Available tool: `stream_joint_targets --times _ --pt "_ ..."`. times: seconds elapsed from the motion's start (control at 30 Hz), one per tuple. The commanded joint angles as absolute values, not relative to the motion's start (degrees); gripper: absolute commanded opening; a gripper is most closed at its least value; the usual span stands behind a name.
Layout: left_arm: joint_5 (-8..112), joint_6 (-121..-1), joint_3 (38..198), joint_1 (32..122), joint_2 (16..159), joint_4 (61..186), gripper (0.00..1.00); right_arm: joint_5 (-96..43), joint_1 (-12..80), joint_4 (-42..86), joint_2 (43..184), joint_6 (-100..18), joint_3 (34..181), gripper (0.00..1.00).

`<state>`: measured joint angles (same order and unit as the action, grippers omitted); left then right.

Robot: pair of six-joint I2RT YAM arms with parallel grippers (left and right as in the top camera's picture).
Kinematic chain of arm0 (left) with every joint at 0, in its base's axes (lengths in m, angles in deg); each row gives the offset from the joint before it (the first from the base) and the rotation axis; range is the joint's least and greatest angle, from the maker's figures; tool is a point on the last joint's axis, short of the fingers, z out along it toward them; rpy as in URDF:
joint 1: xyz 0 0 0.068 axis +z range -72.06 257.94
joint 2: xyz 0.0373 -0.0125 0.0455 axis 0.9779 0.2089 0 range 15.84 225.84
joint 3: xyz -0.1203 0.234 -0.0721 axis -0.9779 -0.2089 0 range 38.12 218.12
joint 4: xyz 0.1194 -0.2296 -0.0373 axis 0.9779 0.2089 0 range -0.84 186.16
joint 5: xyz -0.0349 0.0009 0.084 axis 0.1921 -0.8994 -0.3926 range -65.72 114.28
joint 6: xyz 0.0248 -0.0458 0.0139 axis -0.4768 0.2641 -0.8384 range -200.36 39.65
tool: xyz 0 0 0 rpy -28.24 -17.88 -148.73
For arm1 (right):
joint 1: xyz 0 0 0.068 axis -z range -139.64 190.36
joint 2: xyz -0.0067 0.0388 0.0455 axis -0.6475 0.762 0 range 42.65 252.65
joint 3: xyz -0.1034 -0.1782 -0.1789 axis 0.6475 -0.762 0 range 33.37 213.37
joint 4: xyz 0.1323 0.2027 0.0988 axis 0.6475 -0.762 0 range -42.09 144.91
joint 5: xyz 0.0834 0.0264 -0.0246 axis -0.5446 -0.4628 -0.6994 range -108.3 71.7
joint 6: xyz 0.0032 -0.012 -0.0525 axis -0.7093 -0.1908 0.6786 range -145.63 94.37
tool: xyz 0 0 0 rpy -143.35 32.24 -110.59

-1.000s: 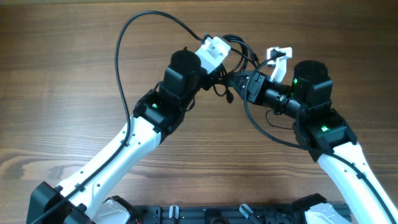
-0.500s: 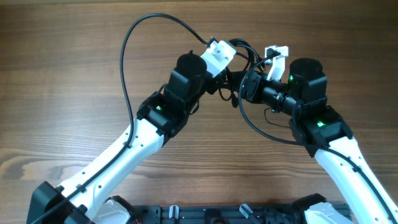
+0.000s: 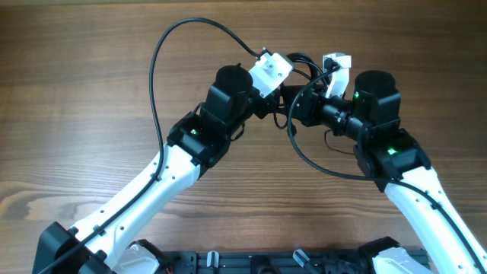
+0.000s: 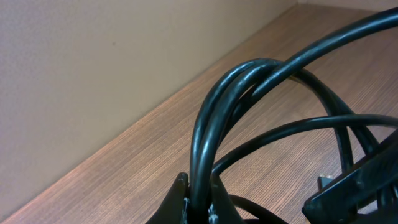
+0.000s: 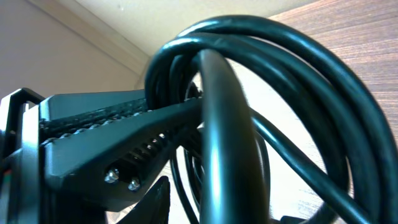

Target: Untangle cables

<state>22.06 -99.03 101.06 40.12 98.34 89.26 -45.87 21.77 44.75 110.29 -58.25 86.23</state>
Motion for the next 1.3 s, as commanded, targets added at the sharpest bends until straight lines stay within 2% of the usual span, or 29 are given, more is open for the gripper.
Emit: stream_joint_targets --times 0.0,0.37,1.03,1.2,1.27 --pt "23.85 -97.81 101.89 39.79 97.20 88.91 0.04 -45.30 21.57 44.99 111.88 -57.34 86.18 0.22" --pt "23.81 -97.81 101.89 39.82 97.23 88.89 0.04 -51.27 21.57 44.89 111.93 -58.21 86.18 0.23" --pt "24.07 -94.55 101.89 39.79 97.20 87.60 0.04 -51.16 21.57 42.50 118.92 -58.19 86.16 0.23" --pt "26.84 -94.18 101.91 39.77 97.20 87.62 0.04 -51.16 21.57 43.75 118.99 -58.21 86.16 0.22" --pt "26.84 -93.41 101.89 39.68 97.20 87.62 0.04 -51.16 21.57 43.88 118.99 -58.21 86.16 0.17"
